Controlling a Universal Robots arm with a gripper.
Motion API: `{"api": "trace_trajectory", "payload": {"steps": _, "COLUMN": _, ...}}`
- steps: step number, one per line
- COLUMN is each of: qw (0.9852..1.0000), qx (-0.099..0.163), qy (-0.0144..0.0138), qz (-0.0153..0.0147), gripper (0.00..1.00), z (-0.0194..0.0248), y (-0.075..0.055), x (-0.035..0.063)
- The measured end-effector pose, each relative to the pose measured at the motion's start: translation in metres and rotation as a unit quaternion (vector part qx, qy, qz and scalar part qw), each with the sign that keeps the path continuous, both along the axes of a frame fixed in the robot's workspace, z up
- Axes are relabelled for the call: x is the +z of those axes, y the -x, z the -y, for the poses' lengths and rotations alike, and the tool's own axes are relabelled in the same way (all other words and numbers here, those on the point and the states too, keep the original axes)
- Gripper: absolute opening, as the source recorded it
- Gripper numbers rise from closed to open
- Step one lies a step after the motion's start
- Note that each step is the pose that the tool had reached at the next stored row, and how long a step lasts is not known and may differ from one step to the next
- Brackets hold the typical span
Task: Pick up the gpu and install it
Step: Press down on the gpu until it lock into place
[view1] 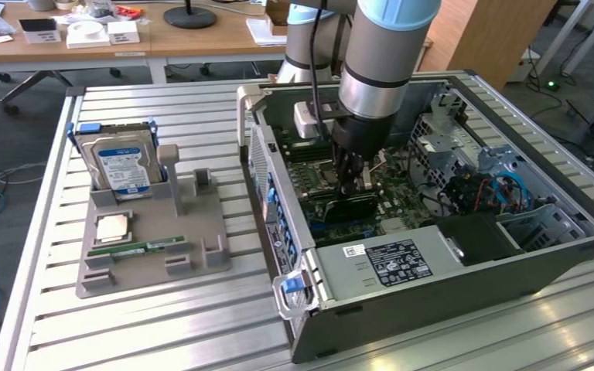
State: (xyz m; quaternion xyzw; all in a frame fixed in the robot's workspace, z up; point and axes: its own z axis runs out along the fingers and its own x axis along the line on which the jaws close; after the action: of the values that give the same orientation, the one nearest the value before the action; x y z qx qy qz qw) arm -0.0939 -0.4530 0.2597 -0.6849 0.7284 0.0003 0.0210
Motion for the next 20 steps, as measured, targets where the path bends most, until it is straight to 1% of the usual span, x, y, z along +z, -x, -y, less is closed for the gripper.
{"api": "trace_trajectory", "payload": {"steps": 12, "qw": 1.0000, "qx": 0.000, "qy": 0.0000, "qz": 0.0000, "gripper": 0.11, "z": 0.0001, "y": 0.0002, "x": -0.0013}}
{"api": "trace_trajectory", "payload": {"steps": 14, "qw": 1.0000, "qx": 0.000, "qy": 0.0006, "qz": -0.0003, "gripper": 0.11, "z": 0.0010, "y": 0.0006, "x": -0.0008}}
{"api": "trace_trajectory", "payload": {"steps": 20, "qw": 1.0000, "qx": 0.000, "qy": 0.0001, "qz": -0.0001, "gripper": 0.11, "z": 0.0012, "y": 0.0002, "x": -0.0013}}
